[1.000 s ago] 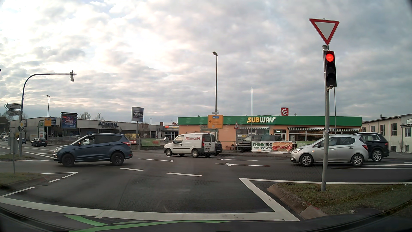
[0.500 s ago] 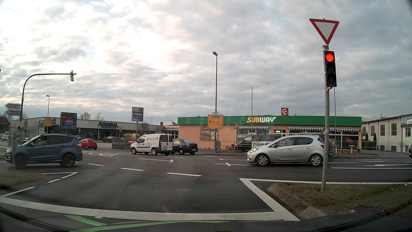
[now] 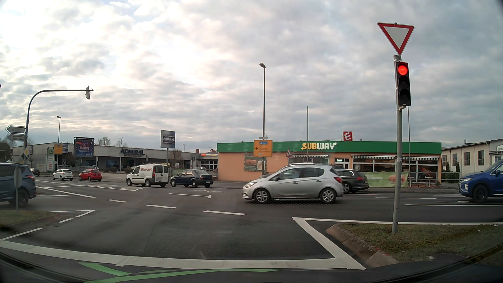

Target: Follow the waypoints while adhering to traffic rules and regulations

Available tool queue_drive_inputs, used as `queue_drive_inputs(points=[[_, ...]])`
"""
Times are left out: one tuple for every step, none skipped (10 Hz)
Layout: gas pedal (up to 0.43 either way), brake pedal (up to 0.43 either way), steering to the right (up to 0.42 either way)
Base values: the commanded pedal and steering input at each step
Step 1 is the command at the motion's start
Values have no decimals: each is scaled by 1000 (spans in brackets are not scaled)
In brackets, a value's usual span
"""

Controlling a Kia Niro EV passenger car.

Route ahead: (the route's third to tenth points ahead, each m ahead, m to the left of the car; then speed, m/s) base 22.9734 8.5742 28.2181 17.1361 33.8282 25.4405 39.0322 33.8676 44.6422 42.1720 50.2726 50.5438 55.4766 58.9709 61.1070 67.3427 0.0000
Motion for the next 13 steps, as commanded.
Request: queue_drive_inputs(points=[[0, 317, 36], [0, 317, 36], [0, 317, 36], [0, 317, 36], [0, 317, 36], [0, 317, 36], [0, 317, 36], [0, 317, 36], [0, 311, 36], [0, 317, 36], [0, 317, 36], [0, 317, 36], [0, 317, 36]])
